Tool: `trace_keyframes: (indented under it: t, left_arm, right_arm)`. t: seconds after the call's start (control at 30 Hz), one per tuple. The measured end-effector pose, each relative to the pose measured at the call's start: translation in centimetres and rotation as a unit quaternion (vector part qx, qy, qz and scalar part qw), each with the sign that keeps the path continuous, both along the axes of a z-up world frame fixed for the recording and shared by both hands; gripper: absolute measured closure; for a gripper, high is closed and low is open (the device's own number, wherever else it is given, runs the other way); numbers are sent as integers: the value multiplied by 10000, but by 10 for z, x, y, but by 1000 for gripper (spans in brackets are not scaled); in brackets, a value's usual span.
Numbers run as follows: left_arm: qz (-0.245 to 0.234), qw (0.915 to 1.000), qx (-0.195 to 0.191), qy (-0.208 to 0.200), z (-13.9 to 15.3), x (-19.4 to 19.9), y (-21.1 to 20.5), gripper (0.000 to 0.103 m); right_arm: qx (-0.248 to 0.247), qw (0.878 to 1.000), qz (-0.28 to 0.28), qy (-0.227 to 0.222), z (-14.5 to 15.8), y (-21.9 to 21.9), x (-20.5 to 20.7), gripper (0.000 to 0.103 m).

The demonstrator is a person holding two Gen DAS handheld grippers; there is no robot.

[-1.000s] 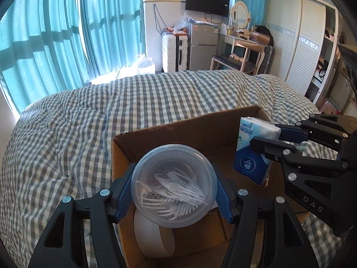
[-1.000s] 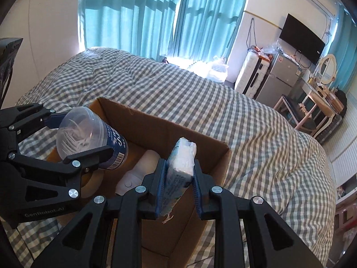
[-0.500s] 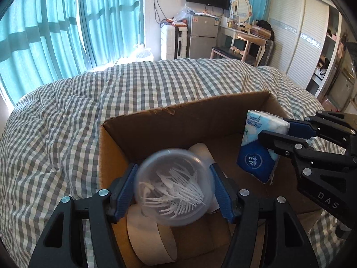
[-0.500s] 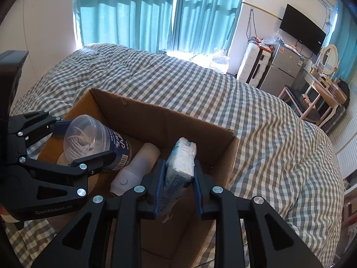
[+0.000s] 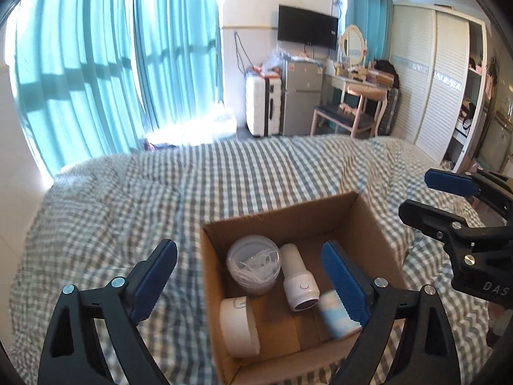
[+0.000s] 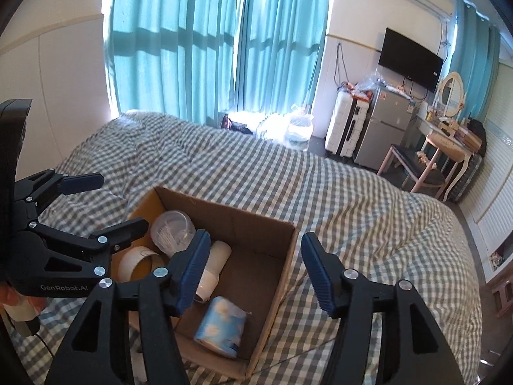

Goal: Organize objects
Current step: 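Open both tools to release the jar and tissue pack into the box, then lift both tools away from the box toward the remaining items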

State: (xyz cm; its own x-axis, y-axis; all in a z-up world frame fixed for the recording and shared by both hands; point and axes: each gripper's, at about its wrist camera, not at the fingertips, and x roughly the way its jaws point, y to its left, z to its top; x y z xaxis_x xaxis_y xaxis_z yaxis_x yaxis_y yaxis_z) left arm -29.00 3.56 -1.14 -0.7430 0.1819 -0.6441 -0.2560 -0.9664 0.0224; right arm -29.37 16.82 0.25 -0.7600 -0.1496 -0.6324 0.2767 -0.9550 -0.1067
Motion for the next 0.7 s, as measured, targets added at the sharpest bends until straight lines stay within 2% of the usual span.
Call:
trace_keyframes:
  t: [0.2, 0.33, 0.43, 0.6, 0.7]
  left_arm:
    - [94, 9994, -22, 325, 41, 40, -14, 3]
    - [253, 9982, -119, 524, 61, 71, -22, 1]
    - [329, 9973, -61, 647, 69, 96, -30, 0]
    - [656, 9948, 99, 768, 60, 140, -43, 0]
    - [834, 9947, 151, 583, 37, 156, -46, 0]
  right_arm:
    - [110, 9994, 11, 342, 41, -4, 50, 28]
    - [175, 9989, 52, 421, 56, -8, 83, 27]
    - [155, 9987, 67, 471, 61, -10, 107, 19]
    - [282, 9975, -136, 635, 43, -12, 149, 10]
    - [207, 9984, -234, 463, 17, -12, 164, 8]
